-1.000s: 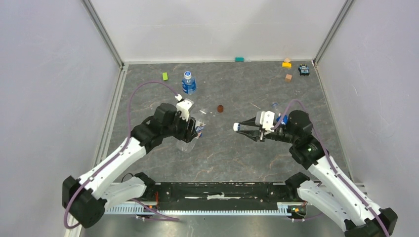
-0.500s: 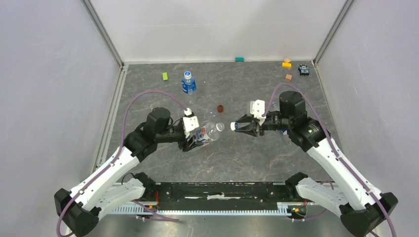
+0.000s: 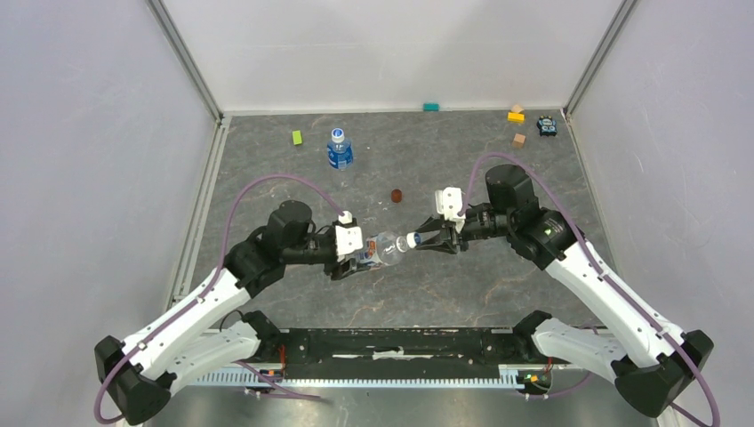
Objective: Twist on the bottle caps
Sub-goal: Screw the bottle cap onto the plastic bottle.
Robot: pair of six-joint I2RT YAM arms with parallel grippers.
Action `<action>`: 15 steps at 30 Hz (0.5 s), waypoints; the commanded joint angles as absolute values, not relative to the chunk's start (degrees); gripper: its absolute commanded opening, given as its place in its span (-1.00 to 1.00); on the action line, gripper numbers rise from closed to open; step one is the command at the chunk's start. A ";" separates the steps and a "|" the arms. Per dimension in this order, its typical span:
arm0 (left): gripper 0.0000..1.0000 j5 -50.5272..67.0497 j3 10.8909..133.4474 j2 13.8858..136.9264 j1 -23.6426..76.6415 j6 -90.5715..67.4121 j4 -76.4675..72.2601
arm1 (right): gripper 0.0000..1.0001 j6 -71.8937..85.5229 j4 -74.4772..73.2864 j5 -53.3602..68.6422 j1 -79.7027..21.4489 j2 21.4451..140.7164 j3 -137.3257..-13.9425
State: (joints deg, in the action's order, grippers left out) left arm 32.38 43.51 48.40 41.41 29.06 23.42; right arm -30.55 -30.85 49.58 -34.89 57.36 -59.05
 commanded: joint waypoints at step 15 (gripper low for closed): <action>-0.74 30.70 45.80 50.20 43.84 30.67 21.57 | -1.00 -34.22 -32.98 47.81 -38.58 57.84 -61.63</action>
